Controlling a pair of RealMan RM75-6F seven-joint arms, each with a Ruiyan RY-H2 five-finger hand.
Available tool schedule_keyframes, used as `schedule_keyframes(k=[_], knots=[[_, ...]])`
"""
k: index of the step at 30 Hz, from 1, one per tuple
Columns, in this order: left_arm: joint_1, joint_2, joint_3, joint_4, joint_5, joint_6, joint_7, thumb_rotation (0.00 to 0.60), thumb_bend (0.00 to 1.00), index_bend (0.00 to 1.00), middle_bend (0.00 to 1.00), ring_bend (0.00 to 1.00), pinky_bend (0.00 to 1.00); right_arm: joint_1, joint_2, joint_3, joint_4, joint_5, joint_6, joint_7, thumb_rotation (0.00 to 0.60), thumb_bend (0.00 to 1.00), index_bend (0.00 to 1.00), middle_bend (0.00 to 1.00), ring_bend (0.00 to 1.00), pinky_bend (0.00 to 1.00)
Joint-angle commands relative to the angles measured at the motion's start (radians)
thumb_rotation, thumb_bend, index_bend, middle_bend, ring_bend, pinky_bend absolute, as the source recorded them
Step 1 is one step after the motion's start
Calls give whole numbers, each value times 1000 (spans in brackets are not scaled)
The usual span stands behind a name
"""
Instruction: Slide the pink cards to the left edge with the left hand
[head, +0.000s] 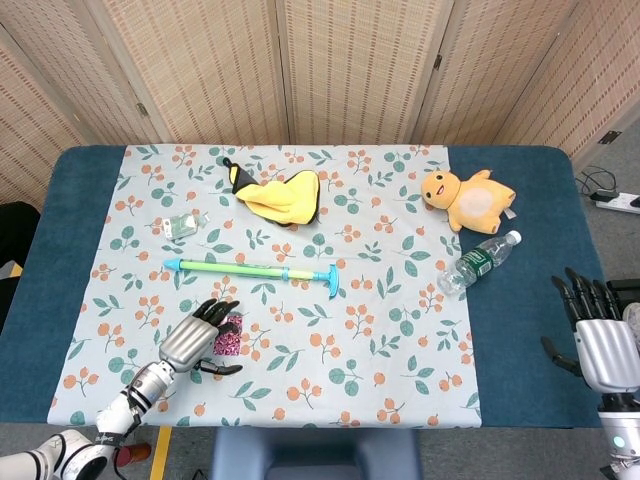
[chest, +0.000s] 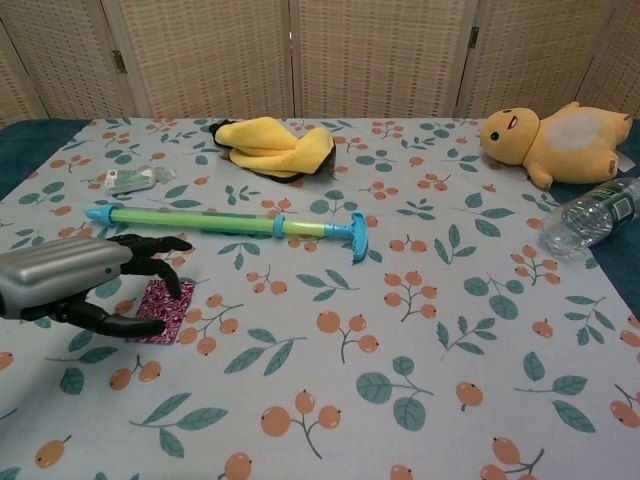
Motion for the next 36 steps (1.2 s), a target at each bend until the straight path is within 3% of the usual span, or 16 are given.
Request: schedule_keyframes(k=[1,17,36], knots=[[-2,-5,3,6,-4,-3,9,120,120,329,0,0,0,1,-1,0,1,2,-2,0,600,329,1,2,5,0],[-6,-37,13,26,-46,-30,44,122,120,330,0,0,0,2,-5,1,7,9,-8,3,600,329,1,2,5,0],[47,50,42,45,-84,-4,-9,120,120,337,0,0,0,-3,2,6,-4,12,8,-1,600,329,1,2,4,0]])
